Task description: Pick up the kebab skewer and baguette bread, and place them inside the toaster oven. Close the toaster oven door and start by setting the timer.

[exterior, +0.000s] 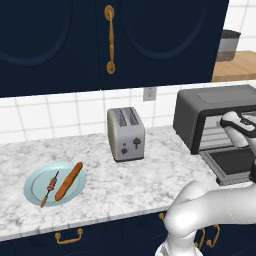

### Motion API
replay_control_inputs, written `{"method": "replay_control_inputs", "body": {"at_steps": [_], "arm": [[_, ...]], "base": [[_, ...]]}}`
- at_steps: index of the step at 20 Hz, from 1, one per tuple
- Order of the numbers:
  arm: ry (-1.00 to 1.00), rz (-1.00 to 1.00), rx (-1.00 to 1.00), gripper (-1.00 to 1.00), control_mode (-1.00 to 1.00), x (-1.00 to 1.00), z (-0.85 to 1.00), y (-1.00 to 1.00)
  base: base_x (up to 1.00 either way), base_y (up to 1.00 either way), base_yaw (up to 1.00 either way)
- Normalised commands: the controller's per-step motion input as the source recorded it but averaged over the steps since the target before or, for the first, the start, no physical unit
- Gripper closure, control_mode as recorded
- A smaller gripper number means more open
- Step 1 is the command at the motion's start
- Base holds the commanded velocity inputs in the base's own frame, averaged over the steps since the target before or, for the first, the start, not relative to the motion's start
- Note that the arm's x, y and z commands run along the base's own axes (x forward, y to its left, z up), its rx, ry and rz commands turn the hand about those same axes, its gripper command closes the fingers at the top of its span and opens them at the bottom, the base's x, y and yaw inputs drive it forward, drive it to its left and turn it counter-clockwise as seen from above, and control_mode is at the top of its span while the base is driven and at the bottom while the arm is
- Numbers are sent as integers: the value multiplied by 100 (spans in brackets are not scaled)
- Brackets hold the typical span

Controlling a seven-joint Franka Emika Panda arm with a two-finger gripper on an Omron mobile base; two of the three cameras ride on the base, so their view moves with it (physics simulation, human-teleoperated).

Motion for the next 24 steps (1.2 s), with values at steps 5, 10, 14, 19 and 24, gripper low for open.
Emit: {"method": "replay_control_inputs", "body": {"at_steps": [5, 10, 14, 19, 24], "arm": [[1, 0, 0, -100, -100, 4, -10, 0], [0, 0, 0, -100, -100, 20, 0, 0], [1, 0, 0, -100, -100, 8, 0, 0], [1, 0, 0, -100, -100, 3, -1, 3], [0, 0, 0, -100, -100, 30, 0, 0]], "base": [[0, 0, 0], [0, 0, 0], [0, 0, 0], [0, 0, 0], [0, 0, 0]]}}
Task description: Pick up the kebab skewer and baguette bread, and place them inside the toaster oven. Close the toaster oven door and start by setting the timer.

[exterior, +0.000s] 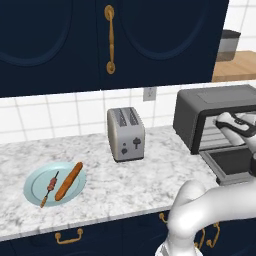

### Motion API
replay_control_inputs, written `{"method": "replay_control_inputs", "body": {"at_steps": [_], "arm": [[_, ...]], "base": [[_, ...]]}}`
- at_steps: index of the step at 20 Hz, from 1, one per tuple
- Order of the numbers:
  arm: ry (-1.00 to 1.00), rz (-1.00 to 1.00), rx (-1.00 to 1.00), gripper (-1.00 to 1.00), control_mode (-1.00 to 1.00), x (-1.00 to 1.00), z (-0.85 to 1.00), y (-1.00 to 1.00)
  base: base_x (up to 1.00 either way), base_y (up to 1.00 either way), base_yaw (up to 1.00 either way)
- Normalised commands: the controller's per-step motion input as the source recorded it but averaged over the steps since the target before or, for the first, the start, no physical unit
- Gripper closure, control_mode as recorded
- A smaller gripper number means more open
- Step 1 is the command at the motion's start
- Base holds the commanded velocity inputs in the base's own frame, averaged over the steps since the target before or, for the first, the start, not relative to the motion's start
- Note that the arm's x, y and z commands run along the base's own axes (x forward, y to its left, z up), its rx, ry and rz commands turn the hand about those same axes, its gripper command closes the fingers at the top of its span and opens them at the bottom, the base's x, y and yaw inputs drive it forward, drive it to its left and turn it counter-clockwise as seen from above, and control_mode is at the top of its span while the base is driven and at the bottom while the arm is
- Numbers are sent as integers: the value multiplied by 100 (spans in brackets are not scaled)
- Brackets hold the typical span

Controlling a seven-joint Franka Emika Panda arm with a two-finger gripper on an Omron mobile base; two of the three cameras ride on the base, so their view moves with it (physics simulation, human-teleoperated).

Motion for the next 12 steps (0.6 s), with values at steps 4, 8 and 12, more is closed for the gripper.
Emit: {"method": "replay_control_inputs", "body": {"at_steps": [4, 8, 12], "arm": [[4, 0, 0, -100, -100, 7, -13, 0], [13, 0, 0, -100, -100, 0, -22, 0], [14, 0, 0, -100, -100, -14, -41, 0]], "base": [[0, 0, 0], [0, 0, 0], [0, 0, 0]]}}
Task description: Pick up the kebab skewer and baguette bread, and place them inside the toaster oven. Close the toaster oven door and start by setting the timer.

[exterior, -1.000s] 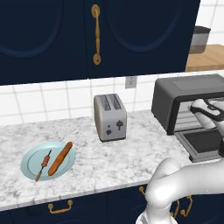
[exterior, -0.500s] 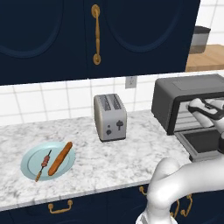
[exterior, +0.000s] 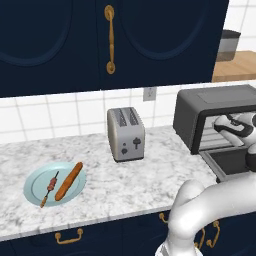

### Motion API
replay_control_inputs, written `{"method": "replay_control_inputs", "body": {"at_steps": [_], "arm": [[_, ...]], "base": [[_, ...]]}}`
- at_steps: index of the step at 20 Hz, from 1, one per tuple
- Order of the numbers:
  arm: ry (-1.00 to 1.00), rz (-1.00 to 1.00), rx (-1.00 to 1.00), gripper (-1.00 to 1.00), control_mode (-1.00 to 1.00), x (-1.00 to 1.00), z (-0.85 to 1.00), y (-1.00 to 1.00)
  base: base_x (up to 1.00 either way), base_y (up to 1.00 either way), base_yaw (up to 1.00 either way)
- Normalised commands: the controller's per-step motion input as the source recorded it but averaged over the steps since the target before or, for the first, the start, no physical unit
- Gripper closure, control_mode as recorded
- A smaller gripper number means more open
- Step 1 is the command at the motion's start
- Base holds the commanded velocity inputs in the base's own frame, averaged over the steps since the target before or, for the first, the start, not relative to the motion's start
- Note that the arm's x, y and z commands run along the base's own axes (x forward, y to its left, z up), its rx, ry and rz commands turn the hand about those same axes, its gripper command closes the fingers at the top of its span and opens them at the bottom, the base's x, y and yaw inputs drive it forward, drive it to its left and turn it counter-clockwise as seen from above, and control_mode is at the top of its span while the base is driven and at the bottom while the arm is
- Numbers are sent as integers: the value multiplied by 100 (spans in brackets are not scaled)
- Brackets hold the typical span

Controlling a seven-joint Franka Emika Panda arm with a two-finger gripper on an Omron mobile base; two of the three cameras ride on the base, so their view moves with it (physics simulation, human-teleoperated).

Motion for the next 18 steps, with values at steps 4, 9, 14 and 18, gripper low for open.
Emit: {"method": "replay_control_inputs", "body": {"at_steps": [4, 9, 14, 18], "arm": [[13, 0, 0, -100, -100, -47, -58, 0], [15, 0, 0, -100, -100, -75, -64, 0], [20, 0, 0, -100, -100, -68, -55, -1], [19, 1, 0, -100, -100, -61, -50, -6]], "base": [[0, 0, 0], [0, 0, 0], [0, 0, 0], [0, 0, 0]]}}
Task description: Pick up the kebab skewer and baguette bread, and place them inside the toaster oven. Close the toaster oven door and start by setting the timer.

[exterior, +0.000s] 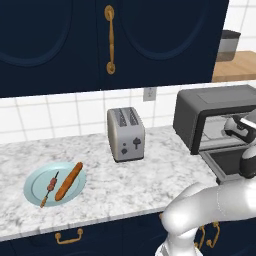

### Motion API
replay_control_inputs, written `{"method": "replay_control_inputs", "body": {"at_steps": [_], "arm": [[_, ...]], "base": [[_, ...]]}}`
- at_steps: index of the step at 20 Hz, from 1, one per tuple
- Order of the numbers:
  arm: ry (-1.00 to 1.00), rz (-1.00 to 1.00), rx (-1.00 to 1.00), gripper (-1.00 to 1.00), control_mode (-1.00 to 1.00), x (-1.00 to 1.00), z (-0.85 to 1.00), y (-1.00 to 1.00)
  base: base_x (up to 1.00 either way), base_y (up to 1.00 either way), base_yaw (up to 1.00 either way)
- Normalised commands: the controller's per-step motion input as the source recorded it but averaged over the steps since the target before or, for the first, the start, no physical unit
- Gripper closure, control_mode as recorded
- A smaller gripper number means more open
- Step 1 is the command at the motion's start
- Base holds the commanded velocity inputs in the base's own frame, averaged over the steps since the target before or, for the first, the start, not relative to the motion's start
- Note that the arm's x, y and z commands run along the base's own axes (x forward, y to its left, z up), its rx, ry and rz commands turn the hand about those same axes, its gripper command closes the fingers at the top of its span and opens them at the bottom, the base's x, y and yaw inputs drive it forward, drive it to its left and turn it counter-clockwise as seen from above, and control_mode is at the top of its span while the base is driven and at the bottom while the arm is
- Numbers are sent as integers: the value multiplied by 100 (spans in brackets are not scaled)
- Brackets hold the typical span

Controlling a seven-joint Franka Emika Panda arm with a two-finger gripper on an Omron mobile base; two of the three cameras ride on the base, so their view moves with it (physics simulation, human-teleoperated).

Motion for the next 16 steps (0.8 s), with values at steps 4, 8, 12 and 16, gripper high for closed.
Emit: {"method": "replay_control_inputs", "body": {"at_steps": [4, 8, 12, 16], "arm": [[15, 0, 0, -100, -100, -60, -47, -1], [7, 0, 0, -100, -100, -53, -39, 0], [0, 0, 0, -100, -100, -65, -38, 0], [0, 0, 0, -100, -100, -58, -25, 0]], "base": [[0, 0, 0], [0, 0, 0], [0, 0, 0], [0, 0, 0]]}}
